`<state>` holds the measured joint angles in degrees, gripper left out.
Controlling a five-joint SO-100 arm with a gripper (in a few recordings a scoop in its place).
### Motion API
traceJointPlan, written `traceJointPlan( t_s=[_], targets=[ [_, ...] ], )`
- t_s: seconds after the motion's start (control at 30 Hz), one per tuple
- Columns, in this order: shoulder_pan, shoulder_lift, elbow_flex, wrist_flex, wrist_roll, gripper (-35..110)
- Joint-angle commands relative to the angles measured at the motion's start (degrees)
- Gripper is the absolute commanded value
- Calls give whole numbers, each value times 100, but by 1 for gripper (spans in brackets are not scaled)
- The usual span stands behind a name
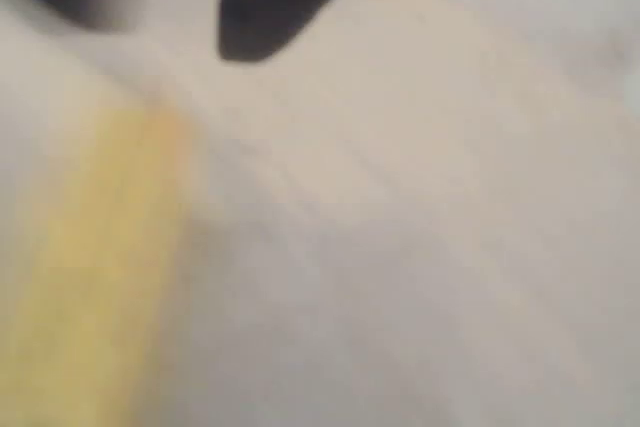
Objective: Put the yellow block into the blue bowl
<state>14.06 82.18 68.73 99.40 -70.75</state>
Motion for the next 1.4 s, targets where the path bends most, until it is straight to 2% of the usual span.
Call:
traceJointPlan(
  t_s=[0.0, 0.1, 0.37, 1.37],
  targets=[
    [53, 79, -422, 35, -35, 33],
    [44, 62, -422, -9, 0, 38],
    [132, -387, -308, -1055, 9, 36],
    [123, -1635, -404, -1230, -44, 33]
  ],
)
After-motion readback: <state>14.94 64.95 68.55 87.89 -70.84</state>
